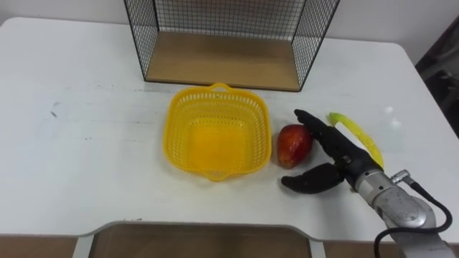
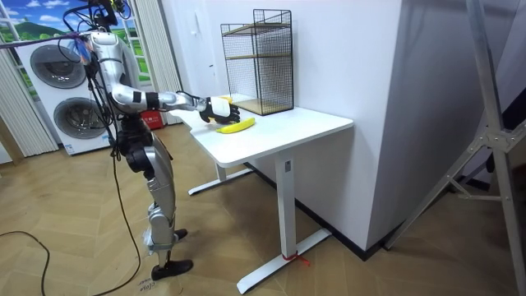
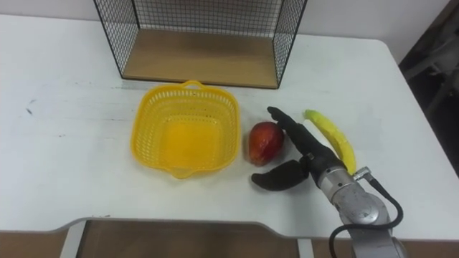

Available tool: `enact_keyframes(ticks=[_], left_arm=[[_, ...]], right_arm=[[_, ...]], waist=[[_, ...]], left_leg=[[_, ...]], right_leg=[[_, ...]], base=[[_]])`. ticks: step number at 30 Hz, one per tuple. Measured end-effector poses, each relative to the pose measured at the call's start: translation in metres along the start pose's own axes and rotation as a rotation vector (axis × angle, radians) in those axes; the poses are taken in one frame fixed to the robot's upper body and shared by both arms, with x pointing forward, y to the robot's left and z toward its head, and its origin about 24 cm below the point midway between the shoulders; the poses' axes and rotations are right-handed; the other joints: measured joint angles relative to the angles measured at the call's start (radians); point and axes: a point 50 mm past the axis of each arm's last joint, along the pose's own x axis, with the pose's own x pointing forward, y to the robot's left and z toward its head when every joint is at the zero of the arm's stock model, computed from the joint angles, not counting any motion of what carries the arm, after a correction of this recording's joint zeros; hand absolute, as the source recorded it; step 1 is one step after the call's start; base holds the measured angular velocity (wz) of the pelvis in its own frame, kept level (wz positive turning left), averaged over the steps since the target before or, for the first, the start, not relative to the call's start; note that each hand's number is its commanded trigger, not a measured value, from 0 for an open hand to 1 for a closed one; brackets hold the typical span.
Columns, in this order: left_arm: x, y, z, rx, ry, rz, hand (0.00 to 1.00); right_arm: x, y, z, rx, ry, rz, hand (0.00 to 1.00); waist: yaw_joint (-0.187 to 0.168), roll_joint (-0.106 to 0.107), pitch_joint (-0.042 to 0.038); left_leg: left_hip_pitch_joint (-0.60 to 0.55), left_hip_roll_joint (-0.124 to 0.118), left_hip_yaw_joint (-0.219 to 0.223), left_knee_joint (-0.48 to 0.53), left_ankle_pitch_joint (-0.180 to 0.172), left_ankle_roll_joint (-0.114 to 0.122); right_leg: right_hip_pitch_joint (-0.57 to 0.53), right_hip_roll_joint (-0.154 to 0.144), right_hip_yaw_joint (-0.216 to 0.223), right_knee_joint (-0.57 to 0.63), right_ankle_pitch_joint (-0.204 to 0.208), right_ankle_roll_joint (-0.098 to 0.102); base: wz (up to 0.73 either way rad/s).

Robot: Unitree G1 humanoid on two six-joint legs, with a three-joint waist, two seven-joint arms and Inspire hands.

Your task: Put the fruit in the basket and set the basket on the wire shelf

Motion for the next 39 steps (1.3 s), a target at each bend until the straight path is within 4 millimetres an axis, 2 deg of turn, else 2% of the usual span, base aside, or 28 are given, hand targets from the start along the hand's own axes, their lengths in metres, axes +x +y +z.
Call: enact_keyframes(ticks=[1, 2, 18, 25, 39], left_arm=[[0.0, 0.0, 0.001, 0.0, -0.003, 0.003, 0.0], [0.0, 0.001, 0.002, 0.0, -0.005, 0.005, 0.0], [0.001, 0.003, 0.004, 0.004, -0.011, 0.043, 0.0], [0.001, 0.002, 0.009, 0.01, -0.034, 0.045, 0.0], [0.001, 0.002, 0.008, 0.008, -0.031, 0.038, 0.0]], right_arm=[[0.0, 0.0, 0.0, -0.013, 0.003, -0.001, 0.89], [0.0, 0.0, 0.0, -0.019, 0.005, -0.001, 1.0], [0.009, -0.01, 0.005, -0.035, 0.004, -0.065, 1.0], [0.01, -0.005, 0.005, -0.03, 0.001, -0.042, 1.0], [0.01, -0.001, 0.005, 0.003, -0.005, -0.026, 1.0]], waist=[[0.0, 0.0, 0.0], [0.0, 0.0, 0.0], [-0.002, 0.004, -0.0019], [-0.002, 0.009, -0.0027], [-0.001, 0.006, -0.0049]], left_leg=[[0.0, 0.0, -0.002, 0.0, 0.0, 0.0], [0.0, 0.0, -0.004, 0.001, 0.0, 0.0], [-0.002, 0.0, -0.01, 0.001, 0.0, 0.0], [0.007, -0.001, -0.01, -0.003, 0.0, 0.0], [0.008, -0.001, -0.009, -0.001, 0.0, 0.0]], right_leg=[[0.0, 0.0, -0.001, 0.0, 0.0, 0.0], [0.001, 0.0, -0.002, 0.0, 0.0, 0.0], [0.002, 0.0, -0.011, 0.0, 0.0, 0.0], [0.01, 0.0, -0.011, 0.0, 0.0, 0.0], [0.01, 0.0, -0.01, 0.001, 0.0, 0.0]], base=[[0.04], [0.04], [0.01], [0.0], [0.0]])
